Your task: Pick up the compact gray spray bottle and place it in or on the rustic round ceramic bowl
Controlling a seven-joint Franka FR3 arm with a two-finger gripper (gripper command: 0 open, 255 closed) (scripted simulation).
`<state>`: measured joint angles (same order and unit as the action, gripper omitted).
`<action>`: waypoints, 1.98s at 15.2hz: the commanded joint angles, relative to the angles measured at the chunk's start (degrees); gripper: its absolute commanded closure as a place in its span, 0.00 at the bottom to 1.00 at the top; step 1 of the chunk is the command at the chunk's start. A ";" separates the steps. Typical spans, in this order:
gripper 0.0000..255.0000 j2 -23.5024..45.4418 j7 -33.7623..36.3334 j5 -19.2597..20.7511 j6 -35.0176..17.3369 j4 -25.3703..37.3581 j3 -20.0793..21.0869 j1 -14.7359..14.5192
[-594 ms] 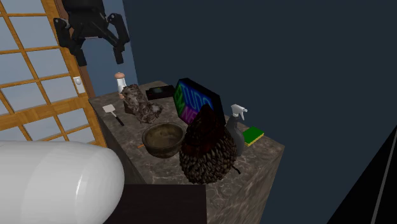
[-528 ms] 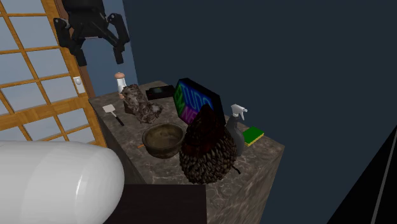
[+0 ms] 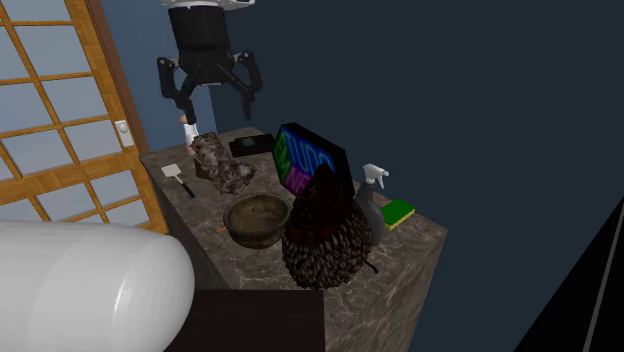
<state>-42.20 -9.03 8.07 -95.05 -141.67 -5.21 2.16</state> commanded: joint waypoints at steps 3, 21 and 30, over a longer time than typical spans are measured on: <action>0.00 4.10 -7.06 3.45 -5.83 -0.55 -5.02 0.86; 0.00 38.79 -41.91 -0.12 -29.39 14.92 -24.83 0.35; 0.00 56.96 -58.24 -12.19 -33.14 28.15 -25.12 4.44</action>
<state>13.77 -66.43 -3.44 -127.65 -113.91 -30.49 6.21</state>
